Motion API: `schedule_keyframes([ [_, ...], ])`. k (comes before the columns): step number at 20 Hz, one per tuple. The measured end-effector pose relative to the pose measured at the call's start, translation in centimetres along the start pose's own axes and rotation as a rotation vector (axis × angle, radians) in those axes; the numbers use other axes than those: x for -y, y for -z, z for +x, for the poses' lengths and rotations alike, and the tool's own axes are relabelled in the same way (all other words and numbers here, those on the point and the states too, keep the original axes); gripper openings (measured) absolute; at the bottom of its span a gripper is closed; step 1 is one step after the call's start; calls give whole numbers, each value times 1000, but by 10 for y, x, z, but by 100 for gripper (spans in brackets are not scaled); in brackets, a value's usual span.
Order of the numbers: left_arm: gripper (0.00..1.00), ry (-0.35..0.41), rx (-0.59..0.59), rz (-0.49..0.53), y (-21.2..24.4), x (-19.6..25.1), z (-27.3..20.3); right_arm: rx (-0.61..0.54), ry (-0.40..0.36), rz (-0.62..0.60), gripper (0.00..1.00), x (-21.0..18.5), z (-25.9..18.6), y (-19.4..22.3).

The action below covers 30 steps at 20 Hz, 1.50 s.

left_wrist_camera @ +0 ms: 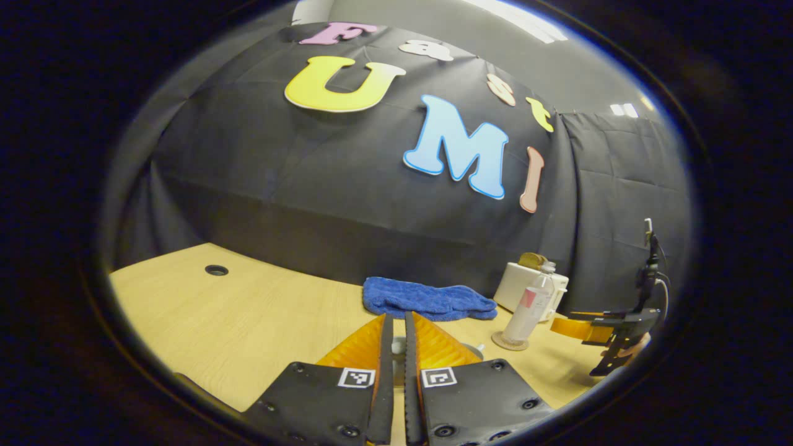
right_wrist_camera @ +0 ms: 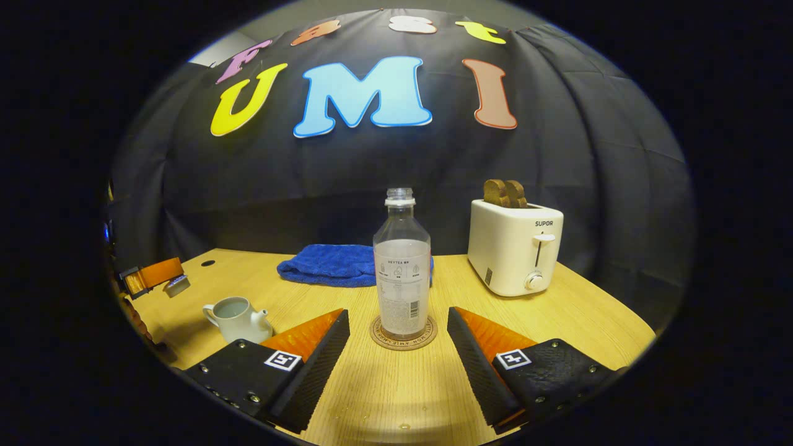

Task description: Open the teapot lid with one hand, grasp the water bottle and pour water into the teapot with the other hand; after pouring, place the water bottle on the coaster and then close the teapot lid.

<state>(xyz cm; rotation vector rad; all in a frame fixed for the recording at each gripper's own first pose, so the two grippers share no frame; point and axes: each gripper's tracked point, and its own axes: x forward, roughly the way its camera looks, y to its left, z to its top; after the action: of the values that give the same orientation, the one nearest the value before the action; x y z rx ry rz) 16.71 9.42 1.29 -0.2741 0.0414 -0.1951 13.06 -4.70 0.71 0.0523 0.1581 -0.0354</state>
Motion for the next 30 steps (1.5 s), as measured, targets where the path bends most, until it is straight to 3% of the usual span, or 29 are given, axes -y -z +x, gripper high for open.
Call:
schedule_keyframes([
  [7,15,34,-21,76,2,56,25,70,-18,-86,98,-21,-54,6],
  [15,15,8,-95,138,38,83,59,110,-34,-147,98,-27,-69,11],
  [21,14,-16,-84,146,41,81,66,107,-56,-56,98,-24,-70,10],
  [30,14,-38,-99,134,50,74,66,77,-64,-77,98,-29,-66,18],
])
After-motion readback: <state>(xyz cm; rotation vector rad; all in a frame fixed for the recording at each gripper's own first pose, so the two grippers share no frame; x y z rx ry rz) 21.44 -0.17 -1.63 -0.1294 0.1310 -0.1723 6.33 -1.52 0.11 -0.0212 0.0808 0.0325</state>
